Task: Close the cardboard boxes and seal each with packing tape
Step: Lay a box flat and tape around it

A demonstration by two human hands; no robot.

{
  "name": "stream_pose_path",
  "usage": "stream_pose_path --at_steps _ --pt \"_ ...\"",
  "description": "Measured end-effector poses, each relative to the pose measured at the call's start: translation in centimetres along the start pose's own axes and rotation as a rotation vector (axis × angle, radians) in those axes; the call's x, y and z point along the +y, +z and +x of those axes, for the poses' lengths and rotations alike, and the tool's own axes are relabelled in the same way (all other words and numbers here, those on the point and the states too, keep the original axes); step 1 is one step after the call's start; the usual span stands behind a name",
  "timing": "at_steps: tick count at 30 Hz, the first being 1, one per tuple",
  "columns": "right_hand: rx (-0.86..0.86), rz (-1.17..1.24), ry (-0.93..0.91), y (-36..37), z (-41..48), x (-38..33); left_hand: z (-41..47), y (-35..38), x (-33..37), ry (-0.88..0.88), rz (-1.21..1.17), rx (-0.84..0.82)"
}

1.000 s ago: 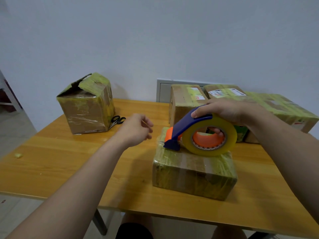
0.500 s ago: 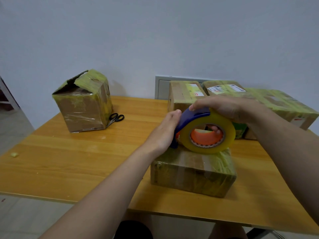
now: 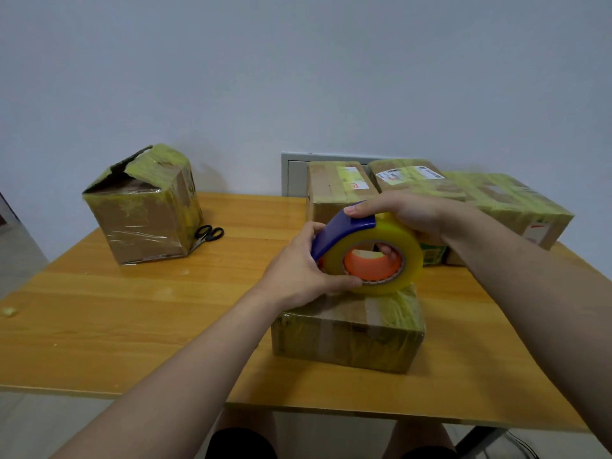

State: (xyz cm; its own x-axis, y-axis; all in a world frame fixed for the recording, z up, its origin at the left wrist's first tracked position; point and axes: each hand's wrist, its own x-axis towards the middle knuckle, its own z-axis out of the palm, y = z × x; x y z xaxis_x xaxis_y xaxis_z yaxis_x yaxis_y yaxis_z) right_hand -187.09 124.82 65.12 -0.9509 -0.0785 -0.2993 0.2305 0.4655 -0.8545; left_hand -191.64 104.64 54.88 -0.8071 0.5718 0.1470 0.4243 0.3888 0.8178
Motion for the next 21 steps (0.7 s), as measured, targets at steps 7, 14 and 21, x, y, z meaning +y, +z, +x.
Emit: stream_pose_path --at_steps 7,14,21 --pt "-0.004 -0.075 0.003 -0.9 0.0 0.2 -0.1 0.1 0.3 -0.039 0.044 -0.008" --pt "-0.021 -0.031 0.003 -1.1 -0.2 0.2 -0.2 -0.1 -0.3 -0.069 -0.005 -0.035" --pt "-0.033 -0.056 0.035 -1.2 -0.6 -0.7 0.0 0.1 -1.0 -0.094 0.077 -0.078"
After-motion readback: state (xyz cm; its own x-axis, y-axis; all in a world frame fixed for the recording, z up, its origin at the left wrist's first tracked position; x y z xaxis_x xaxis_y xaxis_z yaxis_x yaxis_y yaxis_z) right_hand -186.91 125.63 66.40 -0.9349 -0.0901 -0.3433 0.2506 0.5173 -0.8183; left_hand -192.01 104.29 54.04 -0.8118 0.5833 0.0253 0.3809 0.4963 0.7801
